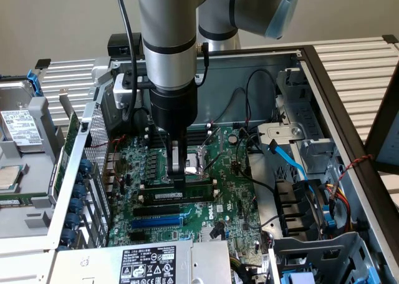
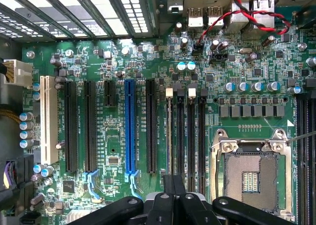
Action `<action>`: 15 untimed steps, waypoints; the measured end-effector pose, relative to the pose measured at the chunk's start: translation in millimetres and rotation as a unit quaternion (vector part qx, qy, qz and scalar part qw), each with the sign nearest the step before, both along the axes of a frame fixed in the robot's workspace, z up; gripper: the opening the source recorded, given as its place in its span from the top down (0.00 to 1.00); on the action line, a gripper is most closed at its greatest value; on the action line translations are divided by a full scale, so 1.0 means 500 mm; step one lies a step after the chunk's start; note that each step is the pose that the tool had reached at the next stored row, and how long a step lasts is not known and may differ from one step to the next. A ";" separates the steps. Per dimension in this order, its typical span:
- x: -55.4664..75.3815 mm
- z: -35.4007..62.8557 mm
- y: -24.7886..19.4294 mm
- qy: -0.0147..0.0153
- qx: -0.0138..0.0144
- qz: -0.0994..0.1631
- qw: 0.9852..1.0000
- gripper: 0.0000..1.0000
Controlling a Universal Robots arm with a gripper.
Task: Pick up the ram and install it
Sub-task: 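Press down the ram until it locks into place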
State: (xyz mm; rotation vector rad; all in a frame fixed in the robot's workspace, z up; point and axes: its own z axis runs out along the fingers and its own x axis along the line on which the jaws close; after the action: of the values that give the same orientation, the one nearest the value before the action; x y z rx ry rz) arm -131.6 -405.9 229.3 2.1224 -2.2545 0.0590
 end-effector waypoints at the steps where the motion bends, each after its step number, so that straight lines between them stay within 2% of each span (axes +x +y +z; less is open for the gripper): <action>1: 0.000 0.000 0.0000 0.000 0.000 0.000 1.000 0.90; 15: 0.000 0.000 0.0000 0.000 0.000 0.000 1.000 0.90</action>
State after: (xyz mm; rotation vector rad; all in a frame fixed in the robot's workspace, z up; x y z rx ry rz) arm -131.6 -405.9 229.3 2.1225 -2.2545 0.0590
